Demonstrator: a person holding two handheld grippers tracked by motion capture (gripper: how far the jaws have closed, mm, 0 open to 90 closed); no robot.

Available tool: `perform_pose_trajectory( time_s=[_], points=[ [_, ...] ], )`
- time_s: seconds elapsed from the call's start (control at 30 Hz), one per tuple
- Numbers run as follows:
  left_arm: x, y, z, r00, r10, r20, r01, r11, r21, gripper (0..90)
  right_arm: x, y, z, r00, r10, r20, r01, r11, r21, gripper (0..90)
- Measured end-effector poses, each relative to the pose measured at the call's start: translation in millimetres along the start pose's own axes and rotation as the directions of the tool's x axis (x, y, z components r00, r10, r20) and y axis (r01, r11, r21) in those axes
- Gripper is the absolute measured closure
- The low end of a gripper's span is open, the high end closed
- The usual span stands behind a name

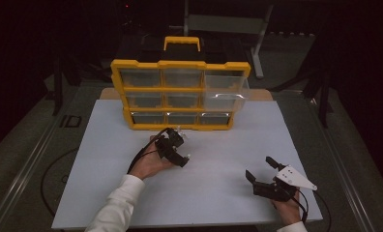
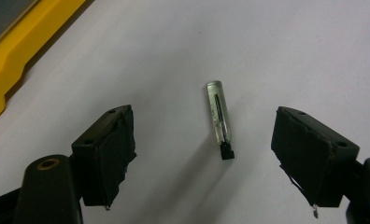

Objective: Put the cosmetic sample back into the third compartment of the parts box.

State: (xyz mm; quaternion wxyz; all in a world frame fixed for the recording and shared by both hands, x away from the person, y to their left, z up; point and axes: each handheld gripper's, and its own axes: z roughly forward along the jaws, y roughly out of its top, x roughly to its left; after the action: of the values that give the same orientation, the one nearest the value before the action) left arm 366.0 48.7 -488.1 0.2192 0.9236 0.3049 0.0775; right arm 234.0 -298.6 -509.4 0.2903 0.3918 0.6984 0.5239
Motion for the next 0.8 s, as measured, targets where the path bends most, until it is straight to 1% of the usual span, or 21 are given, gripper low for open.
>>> perform_pose_trajectory(
  time_s=[0.1, 0.43, 0.63, 0.7, 0.77, 0.8],
  points=[
    [-0.9, 1.2, 2.1, 1.0000, 0.005, 0.001, -0.005, 1.0000, 0.008, 23.3, 0.0, 0.0, 0.0, 1.0000, -0.002, 0.000, 0.002, 1.000, -0.001, 8.5],
    [-3.7, 5.2, 11.0, 0.9999, -0.007, 0.010, 0.007, 0.9996, 0.027, 28.7, -0.2, 0.1, -0.3, 1.0000, 0.000, -0.001, 0.000, 1.000, -0.002, 8.5],
    [-2.0, 6.8, 15.3, 0.9998, -0.009, 0.019, 0.008, 0.9989, 0.046, 37.1, -0.5, 0.3, -0.5, 1.0000, 0.000, 0.000, 0.000, 1.000, -0.005, 8.5],
    [-1.4, 6.9, 16.6, 0.9994, -0.015, 0.031, 0.013, 0.9985, 0.053, 40.9, -0.5, 0.3, -0.6, 1.0000, 0.001, 0.000, -0.001, 1.000, -0.006, 8.5],
    [-1.6, 7.1, 18.5, 0.9997, -0.012, 0.023, 0.011, 0.9982, 0.060, 44.5, -0.6, 0.3, -0.6, 1.0000, 0.001, 0.000, -0.001, 1.000, -0.005, 8.5],
    [-1.3, 7.1, 19.3, 0.9995, -0.013, 0.030, 0.011, 0.9980, 0.061, 46.0, -0.6, 0.3, -0.6, 1.0000, 0.001, 0.000, -0.001, 1.000, -0.006, 8.5]
  ],
)
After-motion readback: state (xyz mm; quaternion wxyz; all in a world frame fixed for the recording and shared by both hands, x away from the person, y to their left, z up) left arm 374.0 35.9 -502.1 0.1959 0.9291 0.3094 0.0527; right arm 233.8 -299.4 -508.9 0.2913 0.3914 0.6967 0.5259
